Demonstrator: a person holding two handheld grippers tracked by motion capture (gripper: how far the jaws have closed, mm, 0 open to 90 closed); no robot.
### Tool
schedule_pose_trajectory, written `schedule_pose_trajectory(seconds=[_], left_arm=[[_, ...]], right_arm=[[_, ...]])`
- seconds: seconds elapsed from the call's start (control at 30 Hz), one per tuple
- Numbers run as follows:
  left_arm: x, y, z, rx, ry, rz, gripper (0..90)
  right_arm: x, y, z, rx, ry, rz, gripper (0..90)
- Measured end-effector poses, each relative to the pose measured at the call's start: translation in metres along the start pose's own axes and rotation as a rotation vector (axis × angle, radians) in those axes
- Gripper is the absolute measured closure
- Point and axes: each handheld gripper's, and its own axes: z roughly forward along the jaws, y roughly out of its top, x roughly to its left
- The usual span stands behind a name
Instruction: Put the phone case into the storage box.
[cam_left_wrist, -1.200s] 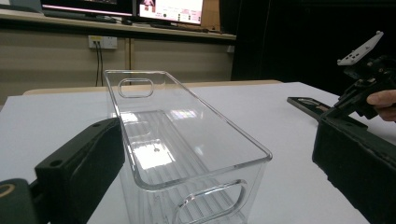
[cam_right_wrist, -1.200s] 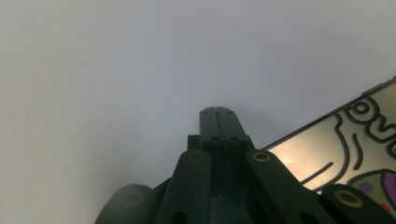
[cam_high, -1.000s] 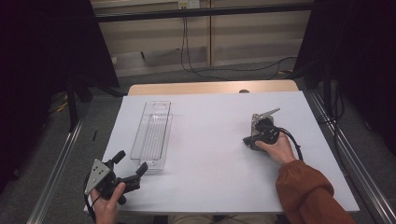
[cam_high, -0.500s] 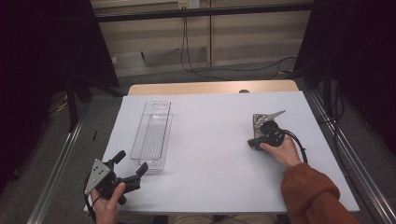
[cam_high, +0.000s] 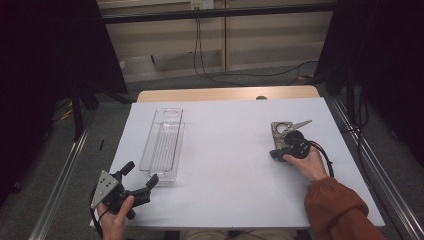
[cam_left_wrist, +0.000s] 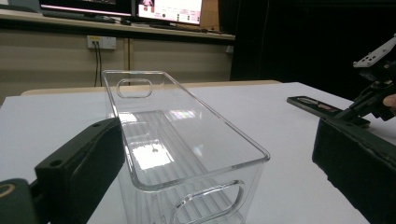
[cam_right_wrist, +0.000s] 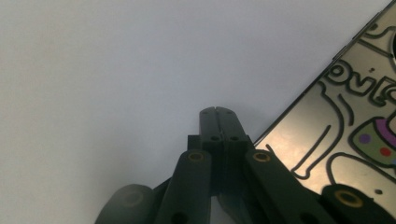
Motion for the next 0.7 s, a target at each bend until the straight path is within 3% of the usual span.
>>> schedule_pose_trajectory(seconds=[0.7], left_arm=[[-0.001, 0.000, 0.001, -0.004, 0.002, -0.005, 2.5]], right_arm=[[-0.011, -0.011, -0.013, 0.010, -0.039, 0.004, 90.0]])
